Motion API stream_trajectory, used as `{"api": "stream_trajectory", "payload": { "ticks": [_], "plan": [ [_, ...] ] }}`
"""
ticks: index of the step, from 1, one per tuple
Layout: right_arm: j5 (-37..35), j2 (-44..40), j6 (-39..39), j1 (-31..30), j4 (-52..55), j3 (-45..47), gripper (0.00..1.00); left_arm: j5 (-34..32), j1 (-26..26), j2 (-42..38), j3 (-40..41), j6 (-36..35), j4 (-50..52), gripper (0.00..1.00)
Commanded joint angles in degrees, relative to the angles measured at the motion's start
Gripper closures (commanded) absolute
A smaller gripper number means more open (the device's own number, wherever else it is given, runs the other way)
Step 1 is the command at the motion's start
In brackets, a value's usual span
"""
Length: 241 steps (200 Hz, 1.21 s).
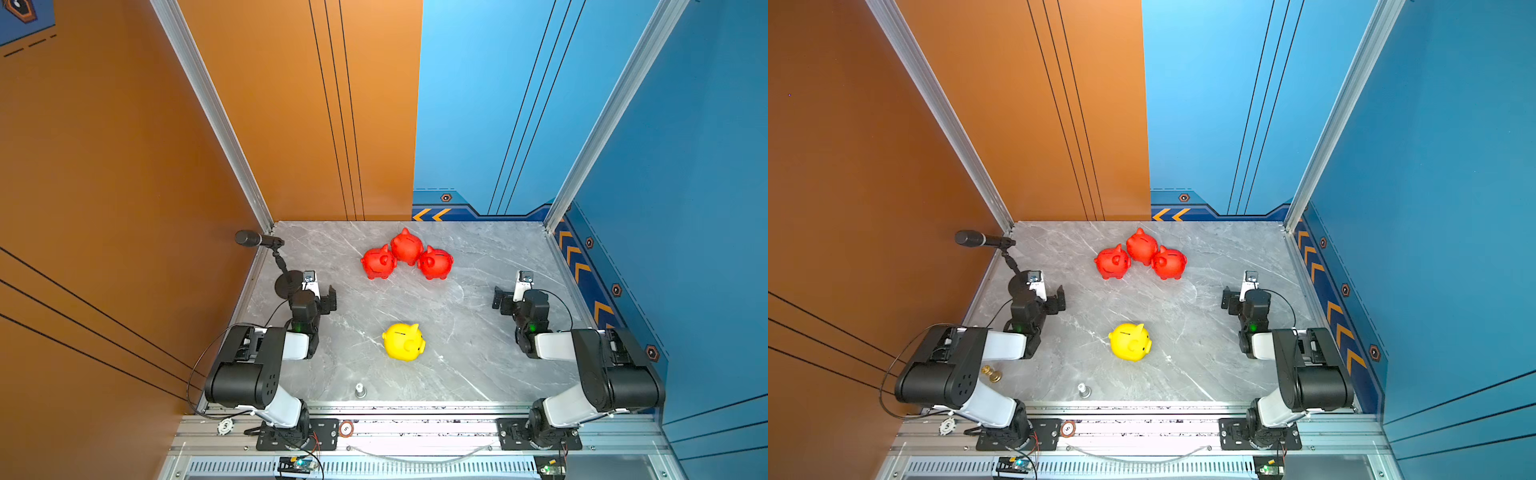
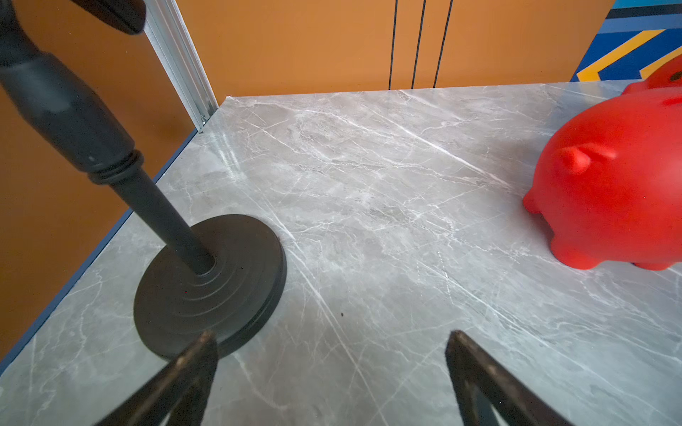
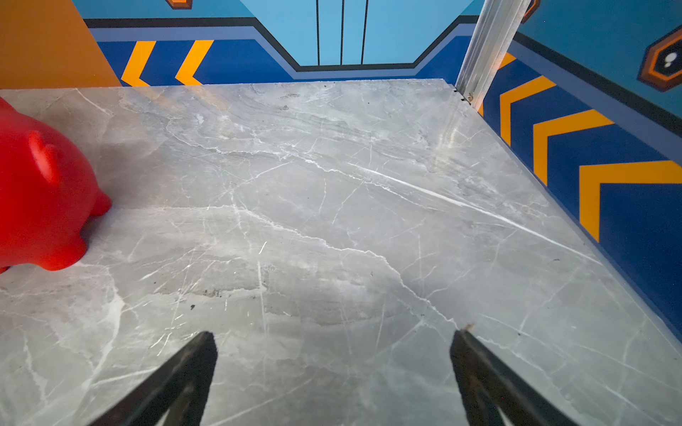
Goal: Open piggy banks
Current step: Adjust the piggy bank at the center of the board.
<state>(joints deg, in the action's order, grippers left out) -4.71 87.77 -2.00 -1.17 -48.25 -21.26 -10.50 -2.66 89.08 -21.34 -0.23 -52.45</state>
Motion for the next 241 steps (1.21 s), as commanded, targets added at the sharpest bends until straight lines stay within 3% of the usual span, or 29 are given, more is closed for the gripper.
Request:
{"api": "stream_trajectory", "payload": {
  "ticks": [1, 241],
  "plan": [
    [0.0, 0.0, -1.0, 0.2, -0.5, -0.9, 0.0, 0.6, 0.3, 0.3, -0.7, -0.3, 0.6, 0.02],
    [-2.8, -0.1, 0.0, -1.4, -1.0, -0.7, 0.01, 0.6, 0.3, 0.3, -0.7, -0.3, 0.6, 0.02]
  ]
}}
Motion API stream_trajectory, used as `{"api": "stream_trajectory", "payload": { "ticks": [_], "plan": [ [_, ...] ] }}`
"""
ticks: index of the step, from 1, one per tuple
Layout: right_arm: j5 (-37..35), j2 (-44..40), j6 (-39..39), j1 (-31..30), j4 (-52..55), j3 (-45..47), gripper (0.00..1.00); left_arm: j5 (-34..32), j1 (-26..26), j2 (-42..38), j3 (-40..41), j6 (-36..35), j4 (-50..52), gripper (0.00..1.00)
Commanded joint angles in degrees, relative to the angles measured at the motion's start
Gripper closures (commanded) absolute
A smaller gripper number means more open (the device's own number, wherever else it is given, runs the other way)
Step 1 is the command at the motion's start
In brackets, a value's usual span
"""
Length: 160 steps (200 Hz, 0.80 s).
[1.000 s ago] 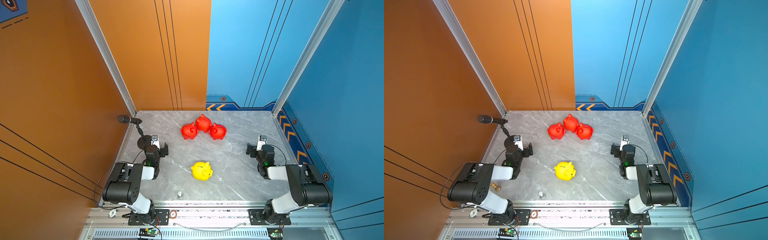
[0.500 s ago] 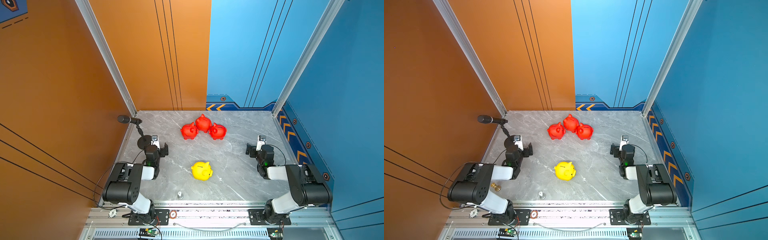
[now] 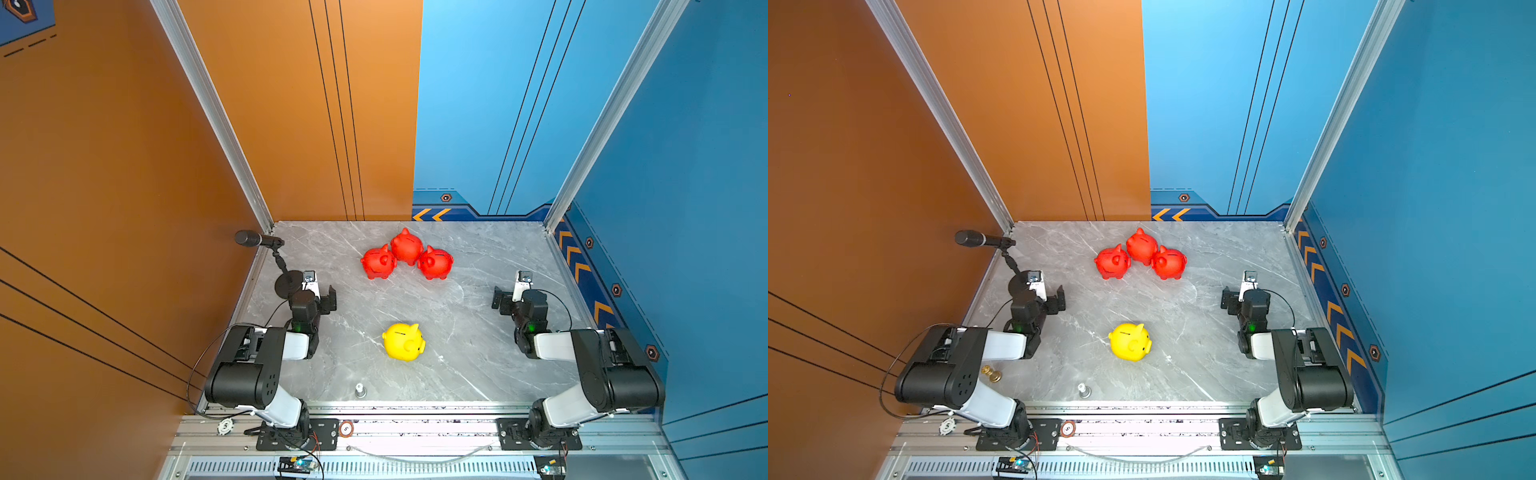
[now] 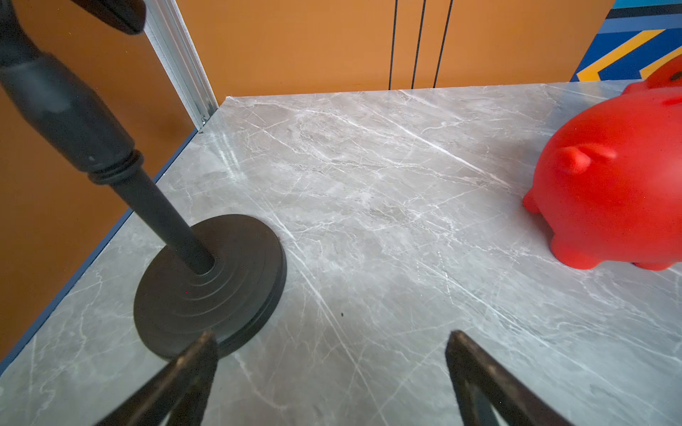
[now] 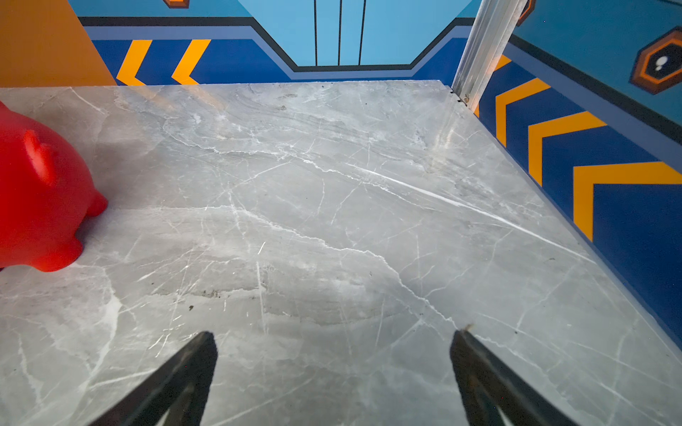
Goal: Open piggy banks
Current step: Adjust the piggy bank at the center of the board.
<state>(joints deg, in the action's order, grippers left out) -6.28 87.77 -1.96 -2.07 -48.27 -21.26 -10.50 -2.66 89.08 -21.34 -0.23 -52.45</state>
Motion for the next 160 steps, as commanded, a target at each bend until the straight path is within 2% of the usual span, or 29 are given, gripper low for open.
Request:
{"api": "stream_trajectory", "payload": {
  "ticks": [1, 160],
  "plan": [
    [-1.3, -0.1, -0.1, -0.5, -0.9, -0.7, 0.0, 0.6, 0.3, 0.3, -0.6, -0.3, 0.6, 0.02],
    [-0.9, -0.1, -0.2, -0.3, -0.8, -0.8, 0.01, 0.6, 0.3, 0.3, -0.7, -0.3, 0.5, 0.02]
  ]
}}
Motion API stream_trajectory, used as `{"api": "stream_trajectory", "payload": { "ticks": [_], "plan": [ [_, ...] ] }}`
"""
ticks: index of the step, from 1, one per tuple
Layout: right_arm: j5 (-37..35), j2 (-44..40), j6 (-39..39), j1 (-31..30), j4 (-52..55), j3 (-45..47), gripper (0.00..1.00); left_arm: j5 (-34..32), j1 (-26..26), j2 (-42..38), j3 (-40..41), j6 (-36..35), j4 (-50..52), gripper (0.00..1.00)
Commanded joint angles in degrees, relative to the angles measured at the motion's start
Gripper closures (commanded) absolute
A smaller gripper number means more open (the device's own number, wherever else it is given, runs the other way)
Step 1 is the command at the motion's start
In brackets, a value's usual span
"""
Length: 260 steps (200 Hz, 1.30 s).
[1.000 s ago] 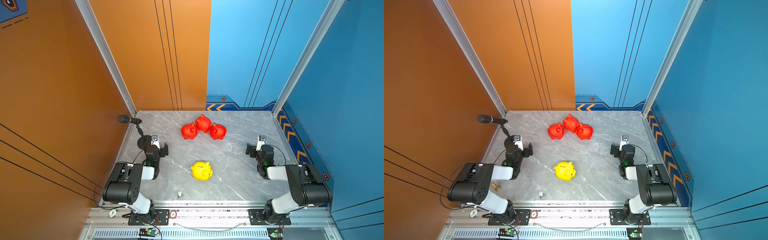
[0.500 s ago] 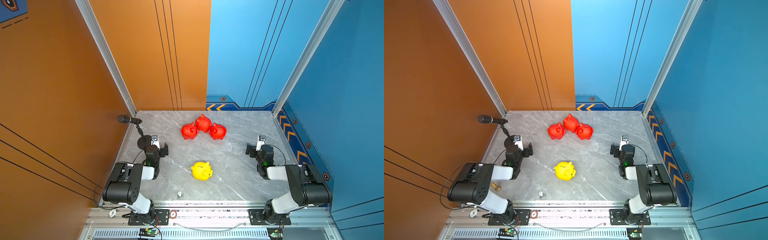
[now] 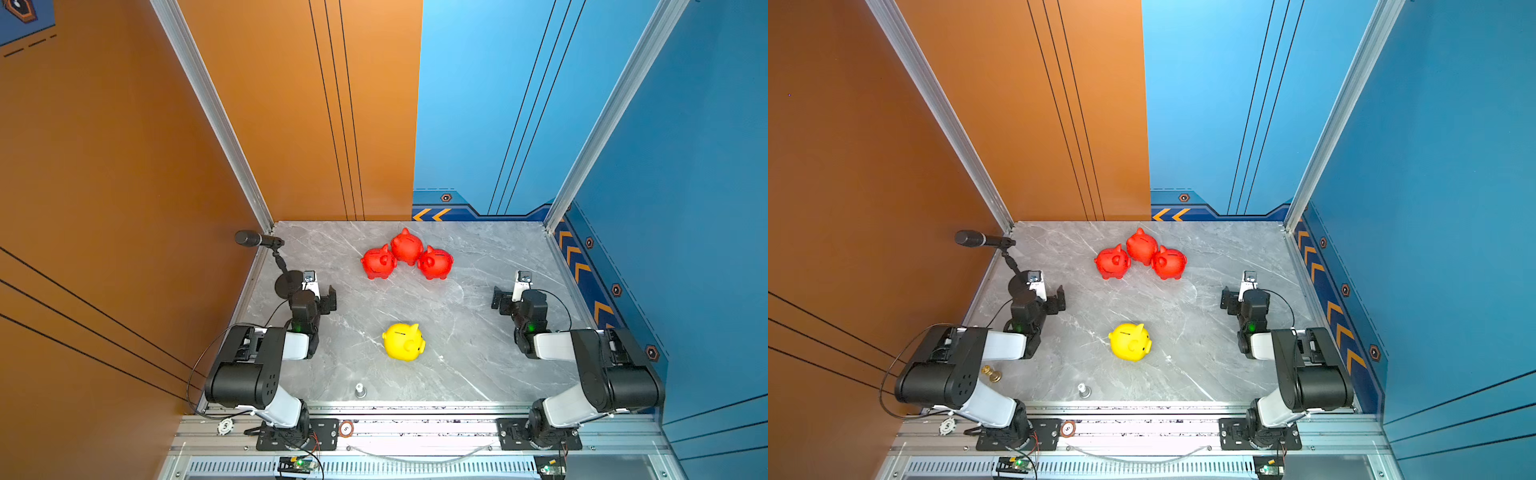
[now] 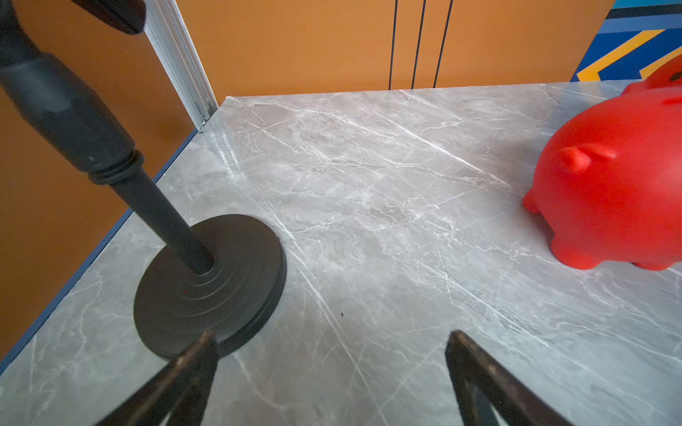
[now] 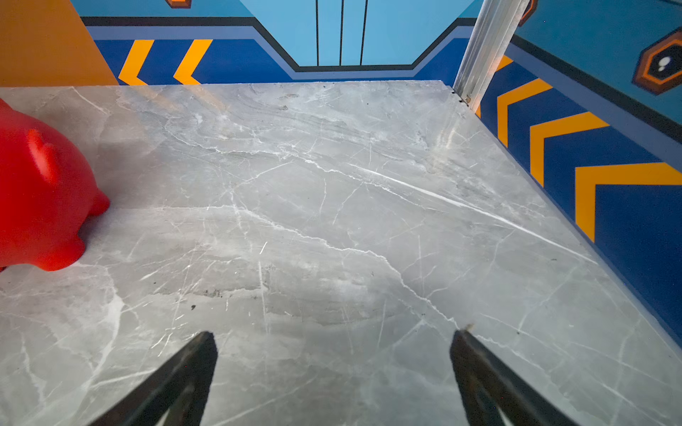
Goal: Open piggy banks
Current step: Adjust the piggy bank at the center of the board.
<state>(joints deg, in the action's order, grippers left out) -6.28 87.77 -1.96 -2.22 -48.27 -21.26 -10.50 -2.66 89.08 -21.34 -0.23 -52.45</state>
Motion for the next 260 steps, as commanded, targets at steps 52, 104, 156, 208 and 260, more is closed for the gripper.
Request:
{"api": "stream_trajectory", "payload": {
  "ticks": [52, 104, 156, 208, 260],
  "plan": [
    [-0.6, -0.1, -0.2, 0.0, -0.7, -0.8, 0.0, 0.6, 0.3, 0.2, -0.7, -0.3, 0.5, 0.02],
    [-0.2, -0.1, -0.4, 0.2, -0.6, -0.9, 0.0, 0.6, 0.3, 0.3, -0.6, -0.3, 0.5, 0.02],
    [0.5, -0.1, -0.6, 0.5, -0.5, -0.9, 0.0, 0.6, 0.3, 0.3, -0.6, -0.3, 0.5, 0.02],
    [0.7, 0.0, -0.7, 0.7, -0.5, -1.0, 0.0, 1.0, 0.4, 0.2, -0.7, -0.4, 0.5, 0.02],
    [1.4, 0.0, -0.9, 1.1, -0.1, -1.2, 0.01, 1.3, 0.5, 0.4, -0.7, -0.3, 0.5, 0.02]
  ]
}}
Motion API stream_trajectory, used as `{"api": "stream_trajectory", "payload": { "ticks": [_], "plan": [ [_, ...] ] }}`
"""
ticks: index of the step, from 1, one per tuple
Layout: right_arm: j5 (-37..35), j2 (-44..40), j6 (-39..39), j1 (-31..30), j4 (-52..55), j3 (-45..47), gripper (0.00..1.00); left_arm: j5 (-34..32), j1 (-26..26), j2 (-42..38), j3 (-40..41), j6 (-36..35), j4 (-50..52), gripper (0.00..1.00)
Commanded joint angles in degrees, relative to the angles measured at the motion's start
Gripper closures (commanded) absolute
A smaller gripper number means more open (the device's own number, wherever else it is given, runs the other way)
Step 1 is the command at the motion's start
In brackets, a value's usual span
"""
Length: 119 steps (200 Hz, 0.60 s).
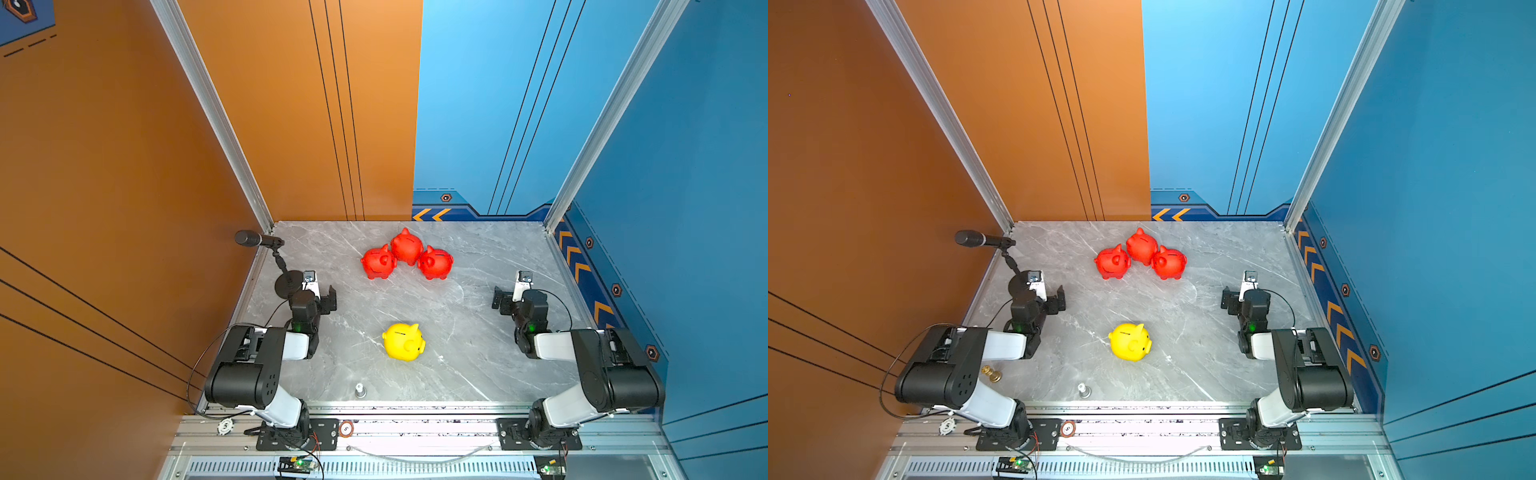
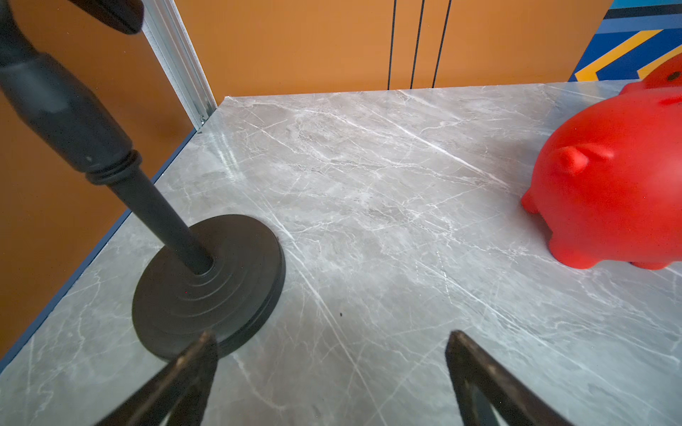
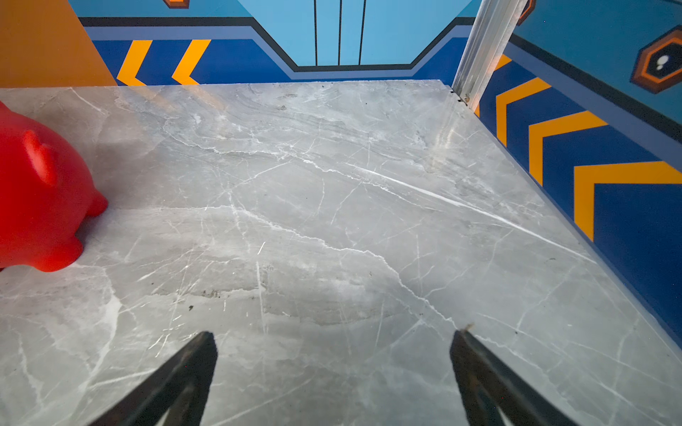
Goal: Open piggy banks
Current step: Adjust the piggy bank at the center of the board.
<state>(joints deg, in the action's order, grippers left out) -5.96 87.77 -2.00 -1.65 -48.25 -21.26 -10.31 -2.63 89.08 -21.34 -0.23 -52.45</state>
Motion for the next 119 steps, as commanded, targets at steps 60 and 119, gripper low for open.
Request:
{"api": "stream_trajectory", "payload": {
  "ticks": [60, 119],
  "plan": [
    [-0.7, -0.1, -0.3, -0.4, -0.1, -1.2, 0.0, -25.2, -10.5, -8.2, -5.8, -4.3, 14.0, 0.02],
    [-11.3, -7.2, 3.8, -7.5, 17.9, -8.3, 0.0, -35.6, -23.8, -17.2, -26.9, 19.9, 71.3, 0.02]
  ]
}}
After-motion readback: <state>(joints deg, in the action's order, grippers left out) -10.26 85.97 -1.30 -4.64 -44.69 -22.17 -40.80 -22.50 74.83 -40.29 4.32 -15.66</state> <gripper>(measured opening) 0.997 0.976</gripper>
